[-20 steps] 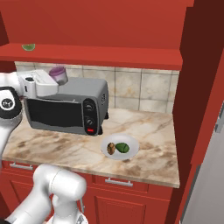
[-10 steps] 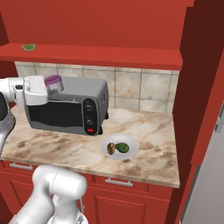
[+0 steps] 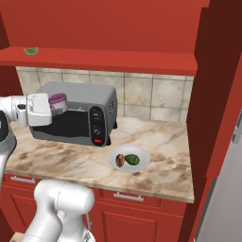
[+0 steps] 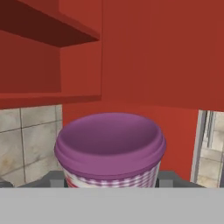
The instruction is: Pick the avocado and bread from the counter and place them on the plate. Then pick the jam from the cabinet and place it next to the plate. Lastly close the cabinet door.
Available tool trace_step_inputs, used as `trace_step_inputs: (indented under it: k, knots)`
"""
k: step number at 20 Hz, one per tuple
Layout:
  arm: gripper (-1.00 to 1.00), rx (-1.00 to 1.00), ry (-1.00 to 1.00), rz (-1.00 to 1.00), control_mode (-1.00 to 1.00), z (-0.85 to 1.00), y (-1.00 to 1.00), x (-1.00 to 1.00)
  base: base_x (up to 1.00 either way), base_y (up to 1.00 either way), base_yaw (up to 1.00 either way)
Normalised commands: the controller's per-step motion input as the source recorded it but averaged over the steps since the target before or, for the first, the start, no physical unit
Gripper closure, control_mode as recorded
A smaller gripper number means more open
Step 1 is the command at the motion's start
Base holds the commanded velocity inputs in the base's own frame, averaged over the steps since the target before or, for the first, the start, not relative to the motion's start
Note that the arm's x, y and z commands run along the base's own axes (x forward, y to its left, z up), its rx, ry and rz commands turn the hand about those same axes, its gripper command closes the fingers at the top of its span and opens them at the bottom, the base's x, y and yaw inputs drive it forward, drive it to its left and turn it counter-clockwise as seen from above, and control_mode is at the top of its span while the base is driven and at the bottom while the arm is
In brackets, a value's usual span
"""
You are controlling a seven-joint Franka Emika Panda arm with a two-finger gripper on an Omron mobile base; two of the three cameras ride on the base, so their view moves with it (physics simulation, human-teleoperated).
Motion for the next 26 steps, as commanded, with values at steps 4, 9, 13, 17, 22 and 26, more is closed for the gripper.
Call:
trace_step_inputs:
  k: [4, 9, 13, 17, 22, 26]
  knots:
    - [1.0, 0.0, 0.08, 0.0, -1.0, -0.46, 0.0, 0.0, 0.0, 0.0, 0.0]
    - [1.0, 0.0, 0.07, 0.0, -1.0, -0.41, 0.0, 0.08, 0.0, 0.0, 0.0]
    - [1.0, 0.0, 0.03, -0.03, -1.0, -0.34, 0.08, 0.08, 0.0, 0.0, 0.0]
    - [1.0, 0.0, 0.03, -0.04, -1.0, -0.35, 0.21, 0.08, 0.0, 0.0, 0.0]
    - [1.0, 0.0, 0.0, -0.08, -1.0, -0.28, 0.25, 0.0, 0.0, 0.0, 0.0]
    - [1.0, 0.0, 0.0, -0.14, -1.0, -0.28, 0.22, 0.01, 0.0, 0.0, 0.0]
